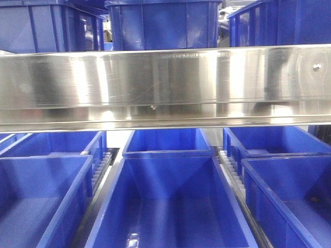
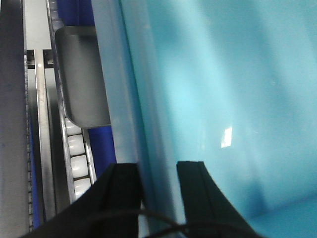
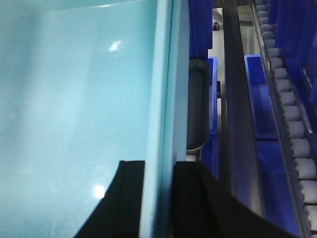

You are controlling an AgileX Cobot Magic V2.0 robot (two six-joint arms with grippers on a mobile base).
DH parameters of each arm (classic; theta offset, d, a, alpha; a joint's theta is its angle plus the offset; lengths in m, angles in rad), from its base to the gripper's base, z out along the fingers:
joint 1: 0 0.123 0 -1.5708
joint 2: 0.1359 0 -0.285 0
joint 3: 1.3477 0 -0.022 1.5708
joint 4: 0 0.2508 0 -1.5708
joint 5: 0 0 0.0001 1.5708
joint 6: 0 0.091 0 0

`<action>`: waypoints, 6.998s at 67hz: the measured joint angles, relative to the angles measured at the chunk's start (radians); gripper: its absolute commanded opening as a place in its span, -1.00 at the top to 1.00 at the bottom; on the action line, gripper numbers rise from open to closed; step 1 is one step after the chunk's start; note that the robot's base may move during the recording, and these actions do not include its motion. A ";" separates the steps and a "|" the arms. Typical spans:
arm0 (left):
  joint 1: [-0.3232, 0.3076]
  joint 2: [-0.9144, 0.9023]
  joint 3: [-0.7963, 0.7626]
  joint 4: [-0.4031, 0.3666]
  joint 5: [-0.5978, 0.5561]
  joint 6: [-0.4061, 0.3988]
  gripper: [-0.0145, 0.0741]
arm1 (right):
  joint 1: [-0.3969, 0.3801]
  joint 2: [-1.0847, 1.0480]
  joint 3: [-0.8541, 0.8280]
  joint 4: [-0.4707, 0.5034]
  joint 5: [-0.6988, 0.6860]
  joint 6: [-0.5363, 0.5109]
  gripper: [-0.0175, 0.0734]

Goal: Move two blue bins to right shelf middle

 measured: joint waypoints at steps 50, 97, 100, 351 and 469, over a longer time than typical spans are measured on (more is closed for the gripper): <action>0.000 0.000 0.000 0.002 0.000 0.000 0.92 | 0.000 0.000 0.000 0.000 -0.001 0.000 0.97; 0.000 0.000 0.000 0.006 0.000 0.000 0.92 | 0.000 0.000 0.000 0.000 -0.004 0.000 0.97; 0.000 0.000 0.000 0.006 0.000 0.000 0.92 | 0.000 0.000 0.000 0.000 -0.004 0.000 0.97; 0.000 -0.002 0.000 0.008 0.000 -0.002 0.92 | 0.000 0.000 0.000 0.002 -0.002 -0.006 0.97; 0.000 -0.002 0.000 0.008 0.000 -0.002 0.92 | 0.000 0.000 0.000 0.002 -0.004 -0.006 0.97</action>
